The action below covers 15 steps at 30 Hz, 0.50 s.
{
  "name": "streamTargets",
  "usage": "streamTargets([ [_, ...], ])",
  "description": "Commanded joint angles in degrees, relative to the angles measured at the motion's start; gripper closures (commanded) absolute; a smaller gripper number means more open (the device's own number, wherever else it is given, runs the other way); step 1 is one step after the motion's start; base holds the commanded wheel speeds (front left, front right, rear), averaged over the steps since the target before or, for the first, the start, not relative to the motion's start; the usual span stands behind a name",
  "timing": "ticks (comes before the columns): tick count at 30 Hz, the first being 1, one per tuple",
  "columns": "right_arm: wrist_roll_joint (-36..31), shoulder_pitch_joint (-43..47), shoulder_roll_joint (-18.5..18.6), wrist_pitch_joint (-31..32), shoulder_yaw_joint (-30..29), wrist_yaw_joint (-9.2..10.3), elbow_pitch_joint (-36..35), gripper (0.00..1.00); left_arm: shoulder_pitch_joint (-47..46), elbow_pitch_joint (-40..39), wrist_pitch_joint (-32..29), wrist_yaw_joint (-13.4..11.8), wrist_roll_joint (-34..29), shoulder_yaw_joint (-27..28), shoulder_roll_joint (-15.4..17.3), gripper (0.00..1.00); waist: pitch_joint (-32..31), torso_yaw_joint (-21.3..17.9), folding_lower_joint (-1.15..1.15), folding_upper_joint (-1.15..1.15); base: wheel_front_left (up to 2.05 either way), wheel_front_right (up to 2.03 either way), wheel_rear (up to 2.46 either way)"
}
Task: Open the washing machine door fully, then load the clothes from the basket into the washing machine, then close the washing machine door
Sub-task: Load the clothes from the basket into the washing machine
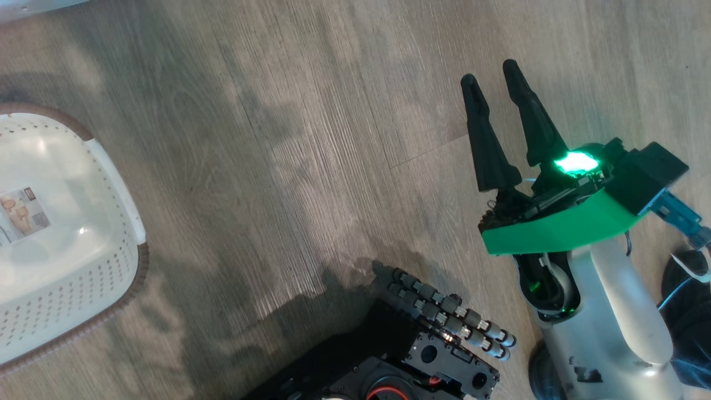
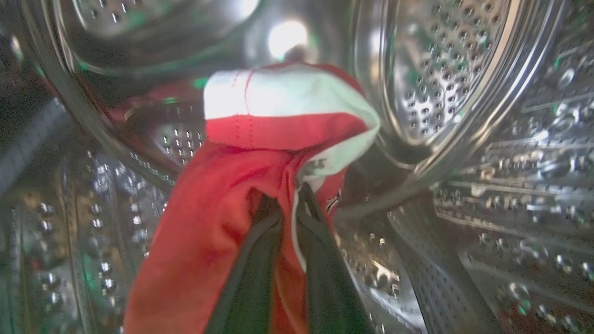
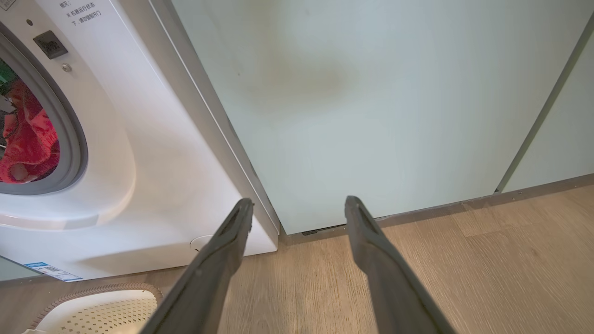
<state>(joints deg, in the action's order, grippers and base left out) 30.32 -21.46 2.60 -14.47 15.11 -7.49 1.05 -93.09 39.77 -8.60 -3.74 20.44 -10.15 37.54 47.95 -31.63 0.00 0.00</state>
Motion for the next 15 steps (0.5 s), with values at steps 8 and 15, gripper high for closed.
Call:
streamTargets([
  [8,0.4,1.1,0.3,-0.5,0.9,0.0,-2.9,0.0,-7.7,1.0,14.9,-0.1,-5.2,-3.0,0.8,1.0,1.0,0.3,0.0,0.0,0.0,0.0,0.0],
  [15,0.5,1.4,0.3,-0.5,0.5,0.0,-3.0,0.0,-6.9,7.7,13.5,0.8,-4.3,-3.5,0.7,1.0,1.6,0.9,0.0,0.0,0.0,0.0,0.0],
])
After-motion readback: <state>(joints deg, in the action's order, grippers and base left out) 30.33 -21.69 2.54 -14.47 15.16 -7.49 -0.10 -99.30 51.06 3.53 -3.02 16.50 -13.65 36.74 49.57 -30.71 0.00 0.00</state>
